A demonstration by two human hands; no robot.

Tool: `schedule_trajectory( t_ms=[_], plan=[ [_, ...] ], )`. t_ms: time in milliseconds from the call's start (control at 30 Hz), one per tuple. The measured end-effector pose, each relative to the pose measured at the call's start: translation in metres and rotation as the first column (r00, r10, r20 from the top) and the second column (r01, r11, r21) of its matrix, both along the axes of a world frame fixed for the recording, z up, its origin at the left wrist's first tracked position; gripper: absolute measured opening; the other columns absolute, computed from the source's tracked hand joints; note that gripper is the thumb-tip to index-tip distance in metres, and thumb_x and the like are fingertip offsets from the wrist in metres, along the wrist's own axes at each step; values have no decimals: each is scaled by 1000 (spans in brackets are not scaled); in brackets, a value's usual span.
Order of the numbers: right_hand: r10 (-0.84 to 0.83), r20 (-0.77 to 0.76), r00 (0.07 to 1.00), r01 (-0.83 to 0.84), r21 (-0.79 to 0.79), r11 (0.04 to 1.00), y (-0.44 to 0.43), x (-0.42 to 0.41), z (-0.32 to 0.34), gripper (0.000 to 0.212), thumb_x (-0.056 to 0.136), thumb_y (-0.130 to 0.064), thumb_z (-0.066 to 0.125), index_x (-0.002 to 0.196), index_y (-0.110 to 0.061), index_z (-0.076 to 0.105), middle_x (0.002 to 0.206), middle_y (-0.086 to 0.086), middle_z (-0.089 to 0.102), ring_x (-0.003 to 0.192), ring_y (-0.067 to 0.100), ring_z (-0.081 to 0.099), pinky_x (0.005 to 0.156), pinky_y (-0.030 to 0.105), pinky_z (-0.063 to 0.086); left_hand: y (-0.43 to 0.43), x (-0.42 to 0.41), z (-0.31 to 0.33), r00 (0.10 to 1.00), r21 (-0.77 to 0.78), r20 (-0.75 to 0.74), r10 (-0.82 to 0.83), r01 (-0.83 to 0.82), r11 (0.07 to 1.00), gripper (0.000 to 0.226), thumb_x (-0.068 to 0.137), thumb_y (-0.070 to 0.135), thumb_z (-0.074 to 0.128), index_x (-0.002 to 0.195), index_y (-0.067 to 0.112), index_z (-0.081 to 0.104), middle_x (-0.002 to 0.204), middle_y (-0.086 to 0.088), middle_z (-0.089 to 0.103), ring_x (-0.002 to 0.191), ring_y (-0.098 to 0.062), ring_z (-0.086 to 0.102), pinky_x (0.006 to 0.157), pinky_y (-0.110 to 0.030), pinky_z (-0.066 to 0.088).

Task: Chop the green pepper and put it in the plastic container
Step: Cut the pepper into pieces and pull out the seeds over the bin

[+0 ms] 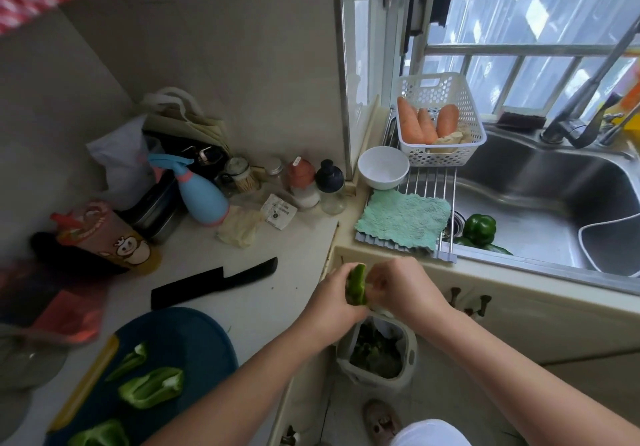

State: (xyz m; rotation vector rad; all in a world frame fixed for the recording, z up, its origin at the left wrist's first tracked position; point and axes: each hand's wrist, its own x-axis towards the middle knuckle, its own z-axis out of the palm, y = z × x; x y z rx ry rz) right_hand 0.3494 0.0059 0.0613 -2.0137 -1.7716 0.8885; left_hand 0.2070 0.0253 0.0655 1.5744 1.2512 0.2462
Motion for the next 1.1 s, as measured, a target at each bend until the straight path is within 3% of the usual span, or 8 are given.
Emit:
schedule_trajectory(
  t_ms=[67, 167, 333, 367, 400, 567, 767, 1100],
  plan=[
    [-10, 27, 1000, 10, -15, 1000, 3, -2, 2, 9, 78, -16, 66, 77, -10, 73, 74, 12, 69, 64, 24, 60, 66, 34, 54, -2, 2, 1, 999, 17, 16, 28, -28, 999, 58, 76, 7, 71, 124, 31, 50, 113, 7, 58, 106, -9, 58, 93, -29, 50],
    [-38, 37, 999, 39, -26, 999, 6, -5, 4, 40, 83, -11, 61, 46, -22, 48, 54, 8, 48, 51, 19, 36, 47, 25, 32, -4, 6, -1, 994, 37, 46, 103, -104, 994, 59, 72, 7, 74, 125, 24, 54, 111, 7, 62, 104, -10, 60, 94, -32, 51],
    [-57, -36, 998, 56, -22, 998, 6, -4, -3, 18, 83, -14, 64, 72, -2, 72, 72, 24, 66, 63, 8, 33, 62, 39, 52, -5, 2, -7, 987, 0, 56, 151, -152, 988, 67, 71, 8, 77, 131, 22, 52, 117, 6, 61, 109, -10, 59, 96, -34, 50],
    [-65, -61, 996, 64, -16, 998, 5, -3, -3, 15, 82, -13, 65, 76, -2, 74, 75, 23, 68, 85, 28, 67, 67, 42, 54, -5, 0, -9, 987, -14, 55, 152, -151, 988, 68, 71, 9, 77, 132, 23, 51, 118, 6, 61, 110, -10, 59, 97, -34, 50],
    [-74, -88, 993, 74, -12, 997, 4, -2, -4, 13, 81, -12, 66, 78, -3, 74, 75, 21, 69, 62, 27, 66, 68, 44, 56, -5, -2, -10, 986, -27, 59, 157, -155, 987, 68, 71, 9, 77, 132, 24, 50, 118, 6, 61, 109, -10, 60, 97, -34, 50],
    [-94, -126, 988, 91, -25, 996, 8, 10, -11, 12, 79, -3, 62, 75, -2, 74, 69, 12, 72, 64, 24, 69, 65, 41, 58, 0, -11, -12, 951, -187, 165, 263, -232, 955, 51, 76, 2, 72, 117, 27, 57, 114, 5, 63, 103, -7, 61, 87, -21, 50],
    [76, 183, 980, -54, -121, 991, 9, 21, -35, 29, 81, -2, 57, 98, -23, 70, 98, -3, 70, 87, 13, 65, 78, 32, 56, 3, -21, -8, 581, -830, 327, 745, -201, 521, 30, 83, -11, 55, 113, -8, 54, 111, -25, 61, 105, -35, 61, 76, -34, 58],
    [123, 153, 981, -110, -93, 990, 8, 24, -44, 31, 73, 6, 47, 86, -11, 70, 87, 1, 69, 84, 21, 62, 72, 31, 50, -3, -40, -11, 452, -942, 260, 853, -76, 327, 58, 79, 20, 67, 126, -9, 49, 109, -28, 58, 90, -34, 66, 77, -35, 58]
  ],
)
